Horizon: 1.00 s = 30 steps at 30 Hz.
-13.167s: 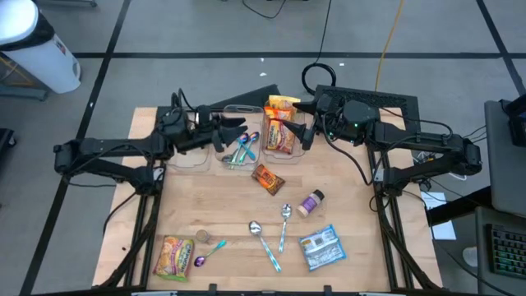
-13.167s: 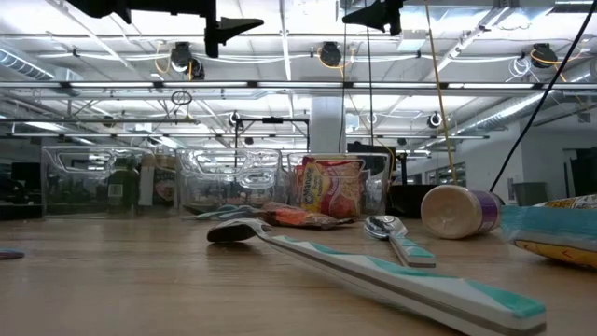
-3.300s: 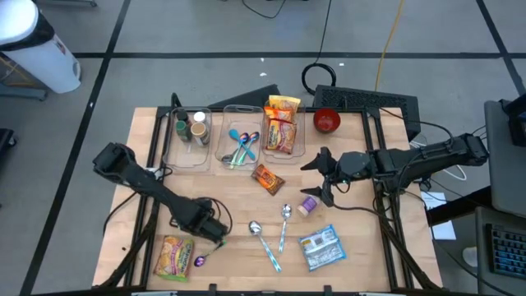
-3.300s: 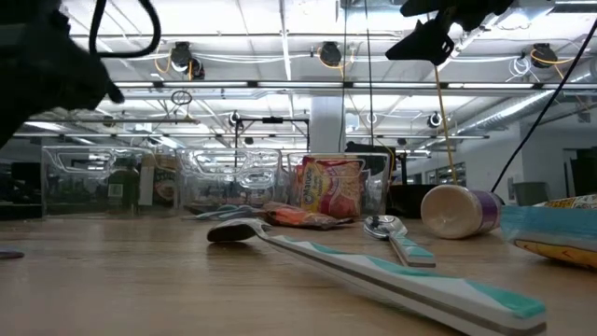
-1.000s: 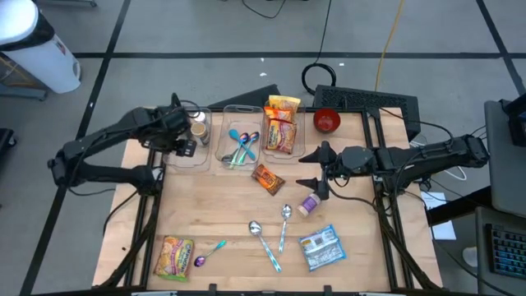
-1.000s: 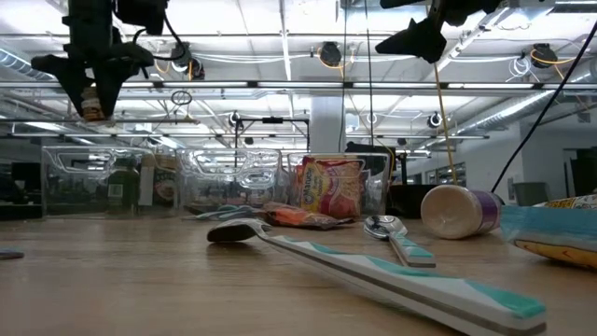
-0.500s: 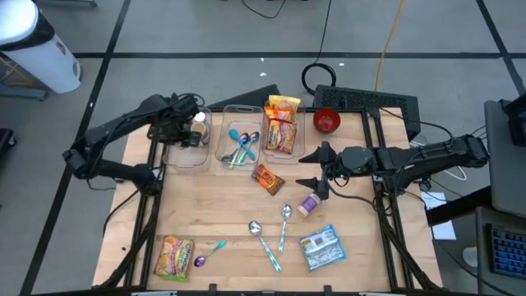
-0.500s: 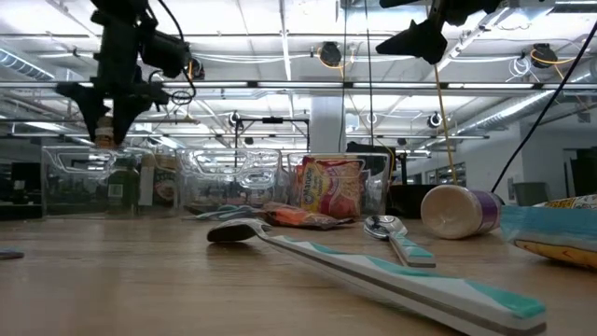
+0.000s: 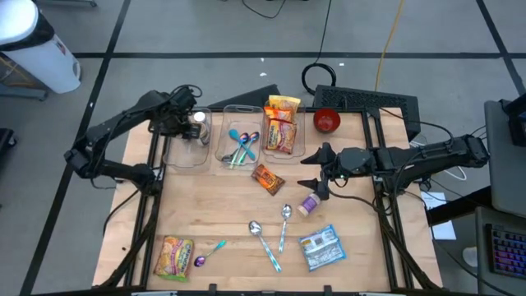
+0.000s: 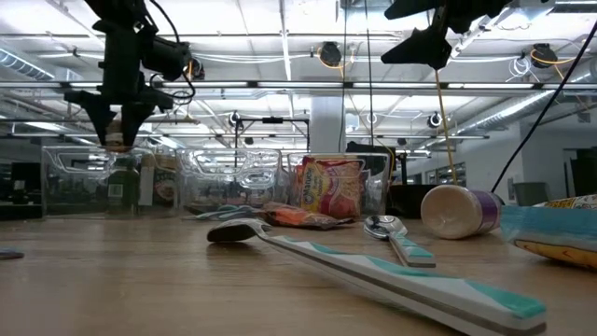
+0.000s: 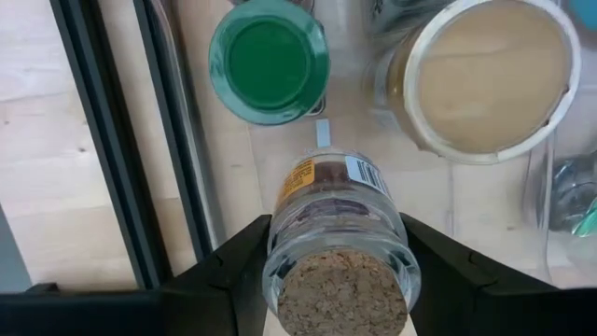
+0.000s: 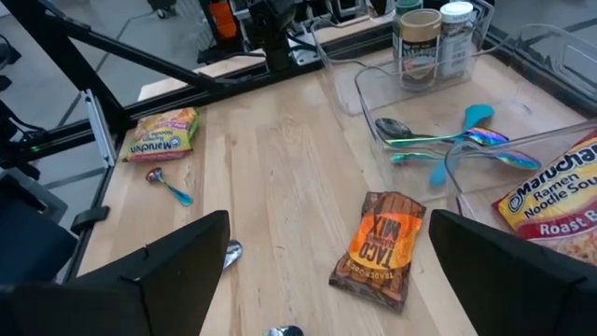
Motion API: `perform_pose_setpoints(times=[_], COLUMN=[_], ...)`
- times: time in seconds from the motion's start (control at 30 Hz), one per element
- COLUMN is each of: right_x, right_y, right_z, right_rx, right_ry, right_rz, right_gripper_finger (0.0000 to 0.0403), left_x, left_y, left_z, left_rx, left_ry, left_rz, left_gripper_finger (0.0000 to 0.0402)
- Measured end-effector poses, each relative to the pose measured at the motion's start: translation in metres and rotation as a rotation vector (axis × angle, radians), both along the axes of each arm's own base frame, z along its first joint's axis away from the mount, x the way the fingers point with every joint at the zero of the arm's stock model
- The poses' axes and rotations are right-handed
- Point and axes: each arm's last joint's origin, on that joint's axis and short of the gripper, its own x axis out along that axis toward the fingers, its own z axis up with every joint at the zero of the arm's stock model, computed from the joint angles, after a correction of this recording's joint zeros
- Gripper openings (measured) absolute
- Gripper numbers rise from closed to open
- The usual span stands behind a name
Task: Pick & Place Food Item
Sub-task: Put the brown spice bottle into the left transparent bin
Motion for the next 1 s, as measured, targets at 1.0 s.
perform_pose_setpoints(times=[1.0], right_x=[0.006], right_y=[-0.004], right_z=[-0.005], right_rx=[0.042], right_ry=[0.021], right_rz=[-0.039], right_gripper_finger=[0.0364], left_x=[-0.008], left_y=[-0.019], left_z=[-0.058], left_rx=[-0.045], left_ry=[-0.051], left_rz=[0.049], left_gripper_finger=[0.0193])
